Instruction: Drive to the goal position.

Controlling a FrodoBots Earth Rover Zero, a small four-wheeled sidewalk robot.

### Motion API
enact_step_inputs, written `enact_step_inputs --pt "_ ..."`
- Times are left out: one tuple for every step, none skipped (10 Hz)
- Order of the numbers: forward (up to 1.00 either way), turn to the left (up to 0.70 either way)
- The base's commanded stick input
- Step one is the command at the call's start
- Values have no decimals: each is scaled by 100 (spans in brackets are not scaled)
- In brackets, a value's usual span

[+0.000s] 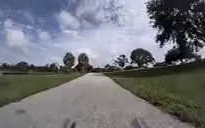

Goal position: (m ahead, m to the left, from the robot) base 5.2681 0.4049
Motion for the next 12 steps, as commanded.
enact_step_inputs --pt "69 21" --pt "69 24" --pt "69 27" --pt "69 30" --pt "69 33" --pt "69 30" --pt "69 24" --pt "69 17" --pt "69 11" --pt "69 5" --pt "69 3" --pt "69 3"
